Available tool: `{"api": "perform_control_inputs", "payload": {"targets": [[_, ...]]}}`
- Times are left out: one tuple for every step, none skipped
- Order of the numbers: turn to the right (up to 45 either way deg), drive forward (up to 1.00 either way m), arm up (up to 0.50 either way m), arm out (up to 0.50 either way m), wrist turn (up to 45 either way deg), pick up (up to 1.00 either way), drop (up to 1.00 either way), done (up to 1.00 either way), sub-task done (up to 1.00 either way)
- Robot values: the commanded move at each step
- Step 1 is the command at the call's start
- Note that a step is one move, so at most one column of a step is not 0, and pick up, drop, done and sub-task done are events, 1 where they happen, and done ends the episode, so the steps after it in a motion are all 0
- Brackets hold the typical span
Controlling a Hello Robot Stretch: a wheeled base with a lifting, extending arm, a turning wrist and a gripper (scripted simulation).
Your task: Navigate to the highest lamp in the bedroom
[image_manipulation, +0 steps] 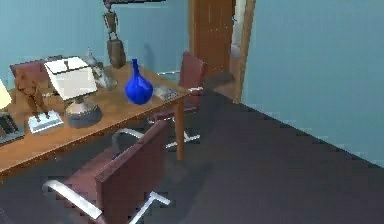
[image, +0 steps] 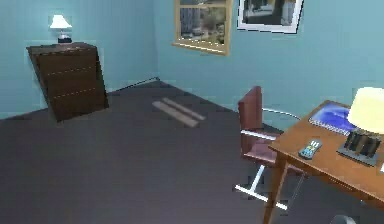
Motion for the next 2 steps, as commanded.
{"api": "perform_control_inputs", "payload": {"targets": [[-42.0,0.00,0.00,0.00,0.0,0.00,0.00,0.00,0.00],[0.0,0.15,0.00,0.00,0.0,0.00,0.00,0.00,0.00]]}}
